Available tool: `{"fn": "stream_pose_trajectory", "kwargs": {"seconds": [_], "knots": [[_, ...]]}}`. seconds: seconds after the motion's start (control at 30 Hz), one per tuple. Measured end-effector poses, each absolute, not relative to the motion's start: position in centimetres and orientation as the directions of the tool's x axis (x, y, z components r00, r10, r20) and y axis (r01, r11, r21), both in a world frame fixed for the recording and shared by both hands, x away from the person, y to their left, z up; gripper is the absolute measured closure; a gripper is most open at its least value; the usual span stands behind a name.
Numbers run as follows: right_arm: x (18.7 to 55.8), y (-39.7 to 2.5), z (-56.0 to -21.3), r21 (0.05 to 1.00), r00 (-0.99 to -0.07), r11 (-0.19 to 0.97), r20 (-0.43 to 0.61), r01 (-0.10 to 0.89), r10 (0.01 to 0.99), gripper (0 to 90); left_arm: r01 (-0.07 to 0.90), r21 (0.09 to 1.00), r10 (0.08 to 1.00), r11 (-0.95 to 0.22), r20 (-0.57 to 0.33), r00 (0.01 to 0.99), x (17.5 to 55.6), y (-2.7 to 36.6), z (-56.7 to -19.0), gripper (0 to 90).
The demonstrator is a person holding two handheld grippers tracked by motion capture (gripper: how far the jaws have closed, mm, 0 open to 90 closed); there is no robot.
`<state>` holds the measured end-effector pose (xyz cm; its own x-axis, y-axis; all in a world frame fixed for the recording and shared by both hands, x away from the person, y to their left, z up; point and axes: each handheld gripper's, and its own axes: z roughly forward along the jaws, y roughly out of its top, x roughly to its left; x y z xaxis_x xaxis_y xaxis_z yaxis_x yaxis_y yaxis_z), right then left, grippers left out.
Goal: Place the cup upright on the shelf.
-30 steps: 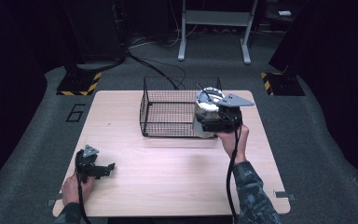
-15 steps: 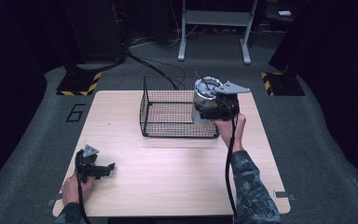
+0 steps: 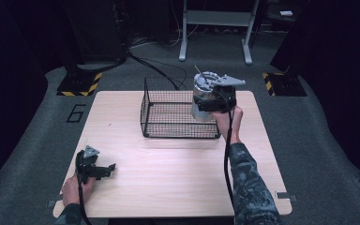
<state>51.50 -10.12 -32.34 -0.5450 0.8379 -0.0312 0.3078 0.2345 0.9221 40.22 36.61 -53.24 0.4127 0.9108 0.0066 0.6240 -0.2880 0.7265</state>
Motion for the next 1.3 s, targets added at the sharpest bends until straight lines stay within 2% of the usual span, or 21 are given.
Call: {"fn": "stream_pose_trajectory", "kwargs": {"seconds": [1.3], "knots": [[57.5, -6.6, -36.7, 0.879, -0.511, 0.246, -0.003, 0.408, 0.859, 3.4, 0.627, 0.720, 0.908, -0.297, 0.010, 0.419, 40.2, 36.7, -53.2, 0.0]]}}
